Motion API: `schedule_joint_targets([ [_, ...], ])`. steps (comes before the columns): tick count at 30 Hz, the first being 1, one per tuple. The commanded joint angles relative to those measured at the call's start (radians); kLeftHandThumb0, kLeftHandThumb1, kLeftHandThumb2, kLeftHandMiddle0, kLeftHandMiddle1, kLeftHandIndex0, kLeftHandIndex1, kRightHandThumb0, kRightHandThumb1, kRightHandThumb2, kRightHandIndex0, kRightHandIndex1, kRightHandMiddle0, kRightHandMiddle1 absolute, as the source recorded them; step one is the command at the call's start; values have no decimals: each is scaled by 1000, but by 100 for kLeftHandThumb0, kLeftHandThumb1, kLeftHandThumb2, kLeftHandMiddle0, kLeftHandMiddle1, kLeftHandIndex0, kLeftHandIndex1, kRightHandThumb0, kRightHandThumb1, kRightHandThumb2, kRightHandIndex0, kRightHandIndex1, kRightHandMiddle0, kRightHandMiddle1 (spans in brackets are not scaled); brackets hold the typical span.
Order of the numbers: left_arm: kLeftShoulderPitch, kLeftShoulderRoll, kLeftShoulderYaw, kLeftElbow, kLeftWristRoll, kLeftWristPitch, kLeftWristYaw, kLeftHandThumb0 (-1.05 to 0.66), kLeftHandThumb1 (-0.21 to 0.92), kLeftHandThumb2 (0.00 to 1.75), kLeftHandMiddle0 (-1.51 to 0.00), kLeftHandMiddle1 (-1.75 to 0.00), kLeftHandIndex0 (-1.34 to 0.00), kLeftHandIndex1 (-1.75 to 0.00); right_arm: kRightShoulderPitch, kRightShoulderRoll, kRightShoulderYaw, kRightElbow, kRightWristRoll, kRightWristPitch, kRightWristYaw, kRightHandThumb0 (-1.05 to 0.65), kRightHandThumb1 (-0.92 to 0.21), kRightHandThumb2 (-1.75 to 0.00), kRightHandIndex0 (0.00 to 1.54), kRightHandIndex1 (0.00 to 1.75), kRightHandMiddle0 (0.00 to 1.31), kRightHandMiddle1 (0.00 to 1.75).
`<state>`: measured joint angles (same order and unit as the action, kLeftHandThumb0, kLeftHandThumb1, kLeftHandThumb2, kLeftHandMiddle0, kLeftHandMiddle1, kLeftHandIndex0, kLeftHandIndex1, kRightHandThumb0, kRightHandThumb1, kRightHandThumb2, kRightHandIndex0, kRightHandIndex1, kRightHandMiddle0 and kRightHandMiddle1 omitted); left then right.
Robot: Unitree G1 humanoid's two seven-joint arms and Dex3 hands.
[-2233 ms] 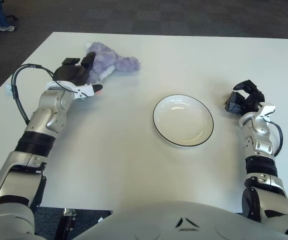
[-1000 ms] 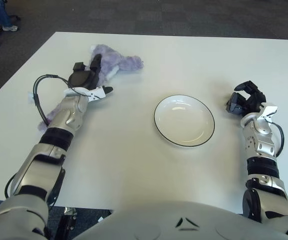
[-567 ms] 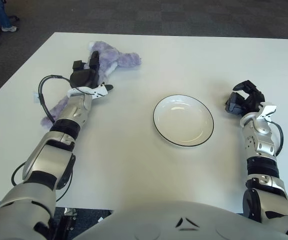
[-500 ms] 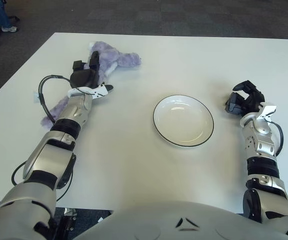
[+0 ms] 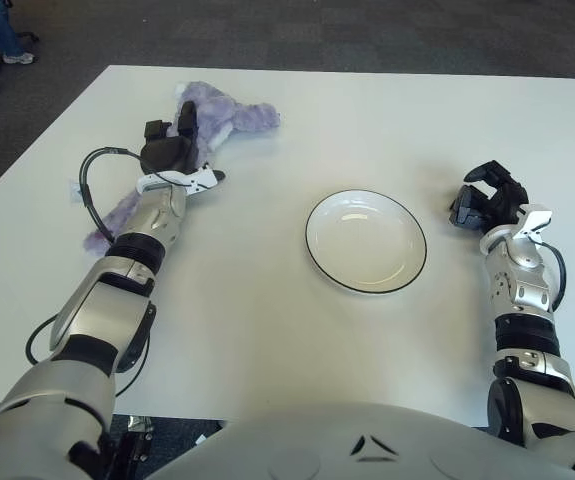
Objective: Put the doll into the plate.
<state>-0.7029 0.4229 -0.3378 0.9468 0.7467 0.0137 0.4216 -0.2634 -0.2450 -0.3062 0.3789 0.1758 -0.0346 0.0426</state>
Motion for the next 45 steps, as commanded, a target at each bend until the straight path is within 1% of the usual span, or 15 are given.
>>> schedule_joint_targets([
  [1,43,-22,-9,34,-17,28,4,-62,44,74,0,-92,0,0,36,8,8,50,-3,42,6,0,-9,-158,80,171,54,175],
  [5,43,-25,-2,35,-30,23,38,-38,28,98,0,-104,0,-4,33,6,9,54,-4,40,9,0,-9,-158,80,171,54,175],
  [8,39,-25,-4,37,-34,25,48,-25,22,106,0,-112,0,-12,32,5,9,56,-5,39,10,0,-9,-158,80,171,54,175],
  [9,38,-25,-4,38,-36,27,51,-22,22,108,0,-112,0,-13,32,5,9,56,-5,39,10,0,-9,-158,80,171,54,175],
  [12,32,-28,-4,39,-41,38,59,-2,17,120,0,-114,0,-24,31,5,9,57,-4,42,10,0,-9,-158,80,171,54,175],
  [17,26,-40,2,16,-51,82,59,15,15,129,0,-115,0,-36,28,4,8,59,-1,43,14,0,-9,-158,80,171,54,175],
  [19,29,-47,7,-7,-54,106,58,19,14,132,0,-123,0,-45,28,5,8,59,0,44,15,0,-9,-158,80,172,54,175],
  [24,46,-47,10,-77,-57,154,27,26,14,137,0,-141,0,-61,27,6,7,56,2,48,15,0,-9,-158,80,172,54,175],
  [32,60,-39,14,-128,-75,180,-17,29,13,141,0,-157,0,-85,30,5,7,53,1,47,18,0,-8,-159,80,172,55,175],
  [35,61,-33,14,-140,-78,185,-25,28,12,142,-5,-162,0,-110,30,4,7,53,0,46,20,0,-8,-159,80,172,55,175],
  [36,62,-29,10,-139,-74,181,-24,28,11,143,-5,-162,0,-113,30,4,8,54,0,45,21,0,-8,-159,80,172,55,175],
  [39,65,-21,-4,-140,-60,172,-17,25,11,145,-10,-166,0,-152,30,2,8,55,-1,43,23,0,-8,-159,81,172,55,175],
  [43,64,-10,-26,-141,-36,168,-11,22,11,146,-14,-169,-5,-169,28,-1,7,60,-2,42,25,0,-8,-159,81,171,55,175],
  [44,63,-7,-31,-141,-31,168,-11,29,25,132,-26,-170,-11,-171,27,-1,7,61,-2,42,26,0,-8,-159,81,171,55,175],
  [45,63,-5,-34,-141,-27,169,-12,31,30,126,-30,-170,-13,-172,27,-2,7,61,-2,42,26,0,-8,-159,81,171,55,175],
])
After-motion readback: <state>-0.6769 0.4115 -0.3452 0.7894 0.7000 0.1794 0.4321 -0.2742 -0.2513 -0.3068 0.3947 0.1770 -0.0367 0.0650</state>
